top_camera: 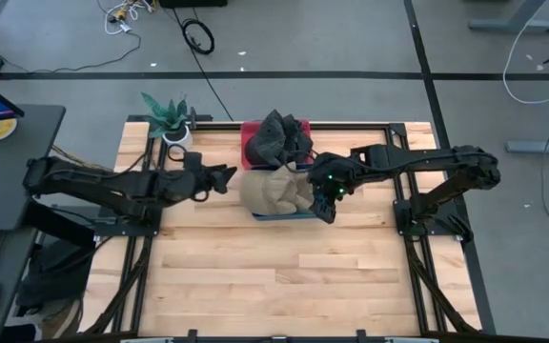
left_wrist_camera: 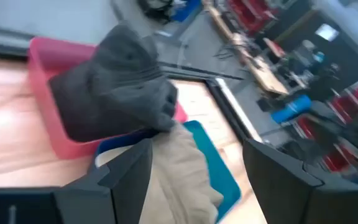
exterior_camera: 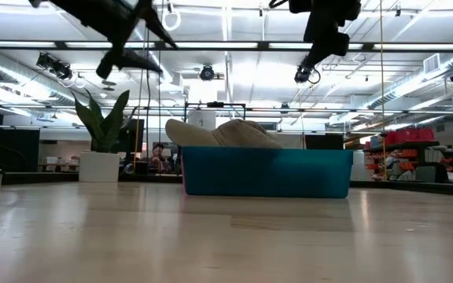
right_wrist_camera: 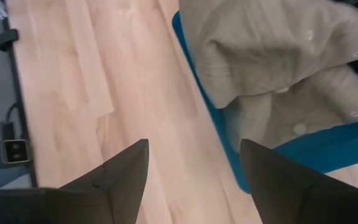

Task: Pick & Place hat
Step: Return to Home Position

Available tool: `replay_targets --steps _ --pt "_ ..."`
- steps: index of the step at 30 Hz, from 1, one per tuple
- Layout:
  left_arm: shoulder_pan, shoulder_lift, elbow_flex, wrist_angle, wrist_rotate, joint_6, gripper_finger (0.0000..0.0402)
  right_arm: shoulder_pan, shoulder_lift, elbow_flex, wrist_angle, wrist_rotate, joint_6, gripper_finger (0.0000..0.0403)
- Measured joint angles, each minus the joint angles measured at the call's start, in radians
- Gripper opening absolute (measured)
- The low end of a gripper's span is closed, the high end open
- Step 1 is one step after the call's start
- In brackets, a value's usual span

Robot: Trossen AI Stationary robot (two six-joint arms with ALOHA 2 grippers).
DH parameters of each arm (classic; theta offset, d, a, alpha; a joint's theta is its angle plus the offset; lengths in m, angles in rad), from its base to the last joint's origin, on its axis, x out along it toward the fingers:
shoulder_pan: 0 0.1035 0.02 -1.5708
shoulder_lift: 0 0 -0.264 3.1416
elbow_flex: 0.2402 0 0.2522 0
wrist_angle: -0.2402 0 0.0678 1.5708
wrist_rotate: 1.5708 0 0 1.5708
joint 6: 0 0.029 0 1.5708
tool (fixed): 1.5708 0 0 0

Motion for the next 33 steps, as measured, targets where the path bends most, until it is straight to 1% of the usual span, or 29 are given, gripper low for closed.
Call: replay_targets --steps 3,7,9,12,14,17,19,21,23,25,26,27,28,31,33 --pt "-0.033 -0.029 0.0 0.001 -0.004 0.061 0.0254 -0.032 0.0 0.0 0.0 -0.061 -0.002 0.0255" --pt "-0.057 -0.037 0.0 -0.001 0.014 0.03 0.0254 -0.067 0.0 0.0 0.013 -0.079 0.024 0.0255" --pt "-0.058 -0.037 0.0 -0.004 0.048 0.025 0.0254 -0.08 0.0 0.0 0.015 -0.08 0.024 0.0255" --pt "-0.058 -0.036 0.0 -0.004 0.13 0.022 0.0254 -0.096 0.0 0.0 0.02 -0.08 0.025 0.0255" --pt "-0.056 -0.036 0.0 0.0 0.177 0.092 0.0254 -0.104 0.0 0.0 0.029 -0.077 0.023 0.0255" --pt "-0.056 -0.036 0.0 0.05 0.188 0.255 0.0245 -0.115 0.0 0.0 0.047 -0.075 0.02 0.0255" --pt "-0.055 -0.036 0.0 0.091 0.169 0.354 0.0224 -0.119 0.0 0.0 0.05 -0.047 0.027 0.0255" --pt "-0.054 -0.036 0.0 0.131 0.154 0.42 0.0188 -0.119 0.0 0.0 0.05 -0.015 0.034 0.0255" --pt "-0.048 -0.036 0.0 0.164 0.154 0.484 0.014 -0.119 0.0 0.0 0.051 0.014 0.026 0.0255" --pt "-0.042 -0.042 0.0 0.164 0.162 0.526 0.0078 -0.119 0.0 0.0 0.054 0.029 0.022 0.0255" --pt "-0.039 -0.049 -0.001 0.162 0.177 0.549 0.0045 -0.119 0.0 0.0 0.058 0.029 0.023 0.0255" --pt "-0.037 -0.057 -0.001 0.165 0.201 0.576 0.0024 -0.119 0.0 0.0 0.065 0.029 0.023 0.0255" --pt "-0.034 -0.068 -0.001 0.165 0.225 0.602 0.0015 -0.119 0.0 0.0 0.071 0.029 0.022 0.0255" --pt "-0.034 -0.109 -0.001 0.164 0.284 0.689 0.0006 -0.118 0.0 0.0 0.099 0.028 0.026 0.0255" --pt "-0.034 -0.142 -0.001 0.163 0.308 0.749 0.0004 -0.114 0.0 0.0 0.109 0.029 0.057 0.0255"
